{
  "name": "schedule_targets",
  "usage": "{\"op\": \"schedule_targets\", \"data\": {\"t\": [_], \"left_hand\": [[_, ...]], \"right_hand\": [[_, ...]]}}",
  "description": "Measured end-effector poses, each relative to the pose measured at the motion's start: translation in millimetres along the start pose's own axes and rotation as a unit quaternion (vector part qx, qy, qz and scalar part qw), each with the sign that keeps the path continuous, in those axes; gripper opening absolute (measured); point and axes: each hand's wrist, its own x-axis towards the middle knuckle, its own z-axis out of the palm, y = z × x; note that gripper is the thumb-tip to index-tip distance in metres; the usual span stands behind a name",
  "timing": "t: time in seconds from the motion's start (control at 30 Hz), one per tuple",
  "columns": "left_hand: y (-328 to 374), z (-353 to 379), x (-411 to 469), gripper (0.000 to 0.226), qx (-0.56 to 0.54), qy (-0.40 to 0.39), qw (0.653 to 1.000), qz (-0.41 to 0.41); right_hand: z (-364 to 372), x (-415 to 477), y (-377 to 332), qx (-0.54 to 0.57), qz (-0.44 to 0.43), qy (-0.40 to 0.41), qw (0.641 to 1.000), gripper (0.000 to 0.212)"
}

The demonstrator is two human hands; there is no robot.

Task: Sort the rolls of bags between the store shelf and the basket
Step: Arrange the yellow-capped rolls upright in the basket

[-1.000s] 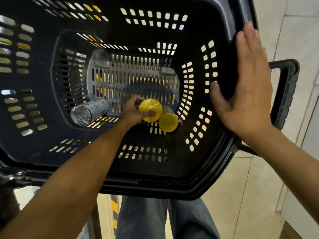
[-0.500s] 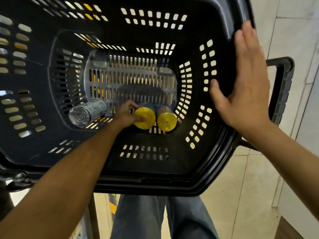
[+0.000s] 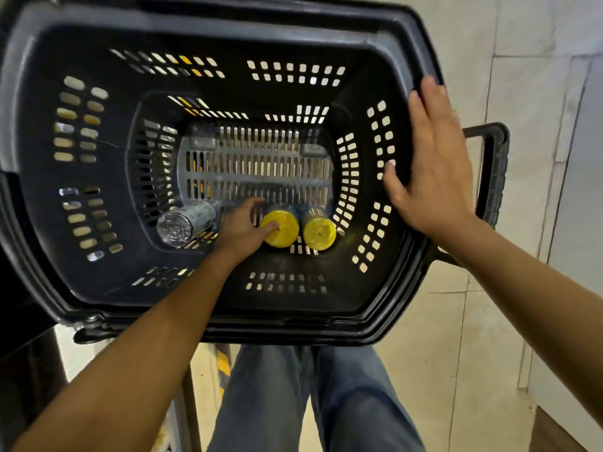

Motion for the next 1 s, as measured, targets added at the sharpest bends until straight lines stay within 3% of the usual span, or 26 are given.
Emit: {"op": "schedule_targets", "data": {"t": [0.2,0.5,0.73,1.0], "left_hand": [[54.1,-63.7,-66.9,0.058,0.06,0.012,0.993,0.104],[152.4,-181.8,-205.6,0.056,0.161,0.064,0.967,0.186],[177.6,-241.0,-325.3,0.055,0.139,0.142,0.966,0.164],[145.7,-224.8,-481.1,0.053,0.054,0.323,0.943,0.062]], "right_hand": [[-48.0,-4.1,-29.0,-0.008,0.058,-0.123,0.991,0.08],[-199.7,-43.0,-113.5,0.039,0.052,-0.15,0.987,0.064],[-304.9,-65.1,-170.0,0.059,-0.023,-0.124,0.99,0.061],[-350.5,-127.3,-231.0,0.087,-0.212,-0.159,0.96,0.059]]}}
